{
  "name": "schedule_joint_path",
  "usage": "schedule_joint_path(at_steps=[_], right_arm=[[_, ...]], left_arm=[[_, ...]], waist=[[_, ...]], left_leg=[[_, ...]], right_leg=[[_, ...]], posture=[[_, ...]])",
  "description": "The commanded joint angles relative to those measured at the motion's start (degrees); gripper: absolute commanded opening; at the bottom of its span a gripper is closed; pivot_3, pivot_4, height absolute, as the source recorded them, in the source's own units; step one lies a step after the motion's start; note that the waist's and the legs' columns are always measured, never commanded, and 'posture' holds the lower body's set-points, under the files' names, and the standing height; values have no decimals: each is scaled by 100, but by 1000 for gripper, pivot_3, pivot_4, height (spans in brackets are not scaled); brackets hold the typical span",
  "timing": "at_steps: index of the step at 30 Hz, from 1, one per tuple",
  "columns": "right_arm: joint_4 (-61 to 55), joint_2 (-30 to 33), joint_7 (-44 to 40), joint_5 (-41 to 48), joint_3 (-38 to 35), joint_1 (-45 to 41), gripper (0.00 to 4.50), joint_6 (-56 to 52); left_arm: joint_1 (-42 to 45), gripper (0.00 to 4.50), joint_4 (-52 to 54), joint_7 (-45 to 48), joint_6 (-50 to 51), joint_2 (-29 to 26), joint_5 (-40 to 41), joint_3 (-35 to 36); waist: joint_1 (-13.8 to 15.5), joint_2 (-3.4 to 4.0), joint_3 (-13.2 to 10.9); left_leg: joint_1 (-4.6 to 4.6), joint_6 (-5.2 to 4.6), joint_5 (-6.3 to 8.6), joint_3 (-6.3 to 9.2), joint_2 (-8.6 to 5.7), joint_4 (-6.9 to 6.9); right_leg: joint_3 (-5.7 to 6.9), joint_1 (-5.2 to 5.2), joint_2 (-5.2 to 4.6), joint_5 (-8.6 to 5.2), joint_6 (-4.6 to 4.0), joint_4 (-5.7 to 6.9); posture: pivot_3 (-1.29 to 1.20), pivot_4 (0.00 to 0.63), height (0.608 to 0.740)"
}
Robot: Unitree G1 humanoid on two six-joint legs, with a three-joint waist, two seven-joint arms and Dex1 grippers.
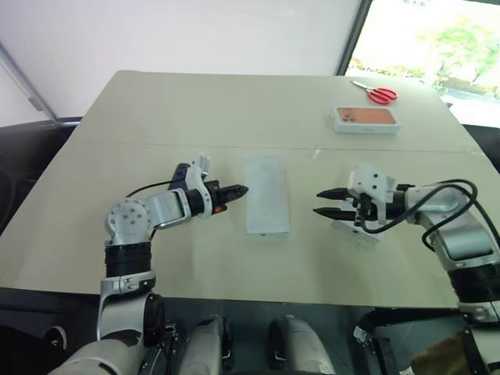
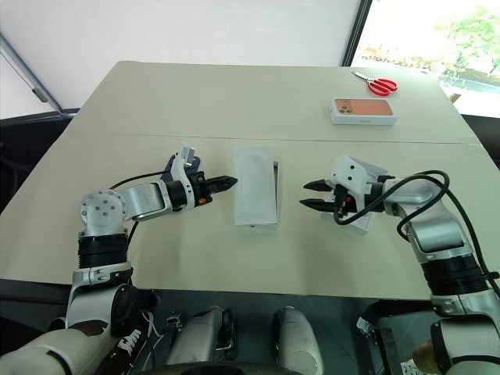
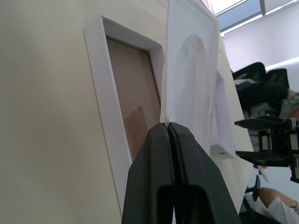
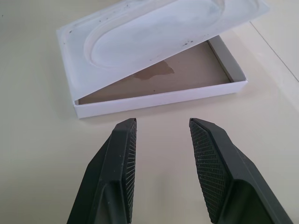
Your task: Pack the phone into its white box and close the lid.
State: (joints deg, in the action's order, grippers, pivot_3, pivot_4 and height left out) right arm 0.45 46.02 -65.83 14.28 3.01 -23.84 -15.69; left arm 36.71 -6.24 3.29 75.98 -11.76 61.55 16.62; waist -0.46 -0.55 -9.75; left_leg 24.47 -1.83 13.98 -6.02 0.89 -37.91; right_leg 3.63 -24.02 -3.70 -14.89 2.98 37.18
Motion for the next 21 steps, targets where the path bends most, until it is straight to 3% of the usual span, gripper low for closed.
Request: schedule_joint_path(at_steps=[1,8,12,18,21], right_arm=[[-4,-37,67,-50,-50,-80,1884,192],[37,-296,206,-84,18,-286,1884,283],[105,-572,468,-10,-86,-525,1884,293],[-11,-1025,738,-31,105,-638,1884,240],[31,-1334,1016,-287,386,-695,1010,219]], left_arm=[[175,817,4,-6,-52,89,-49,71],[306,4297,10,295,-191,-7,-336,-98],[373,4297,-10,405,-244,-101,-385,27],[123,4297,324,797,-939,-544,-1096,-367],[-164,4370,712,1177,-1498,-906,-1559,-656]], waist=[[14,0,0],[-5,-1,-1],[-21,-1,-1],[-19,-1,-1],[-37,0,-1]], left_leg=[[0,1,-1,0,0,0],[0,4,-2,-1,0,-1],[0,9,-5,0,0,0],[0,13,-6,0,0,2],[1,27,1,0,0,6]], right_leg=[[0,0,0,0,0,0],[0,0,0,3,5,0],[0,-1,1,3,5,0],[0,-3,1,3,5,0],[-1,-5,0,-1,-3,-3]], posture=[[0,150,740],[0,150,740],[0,150,740],[0,150,740],[0,150,740]])
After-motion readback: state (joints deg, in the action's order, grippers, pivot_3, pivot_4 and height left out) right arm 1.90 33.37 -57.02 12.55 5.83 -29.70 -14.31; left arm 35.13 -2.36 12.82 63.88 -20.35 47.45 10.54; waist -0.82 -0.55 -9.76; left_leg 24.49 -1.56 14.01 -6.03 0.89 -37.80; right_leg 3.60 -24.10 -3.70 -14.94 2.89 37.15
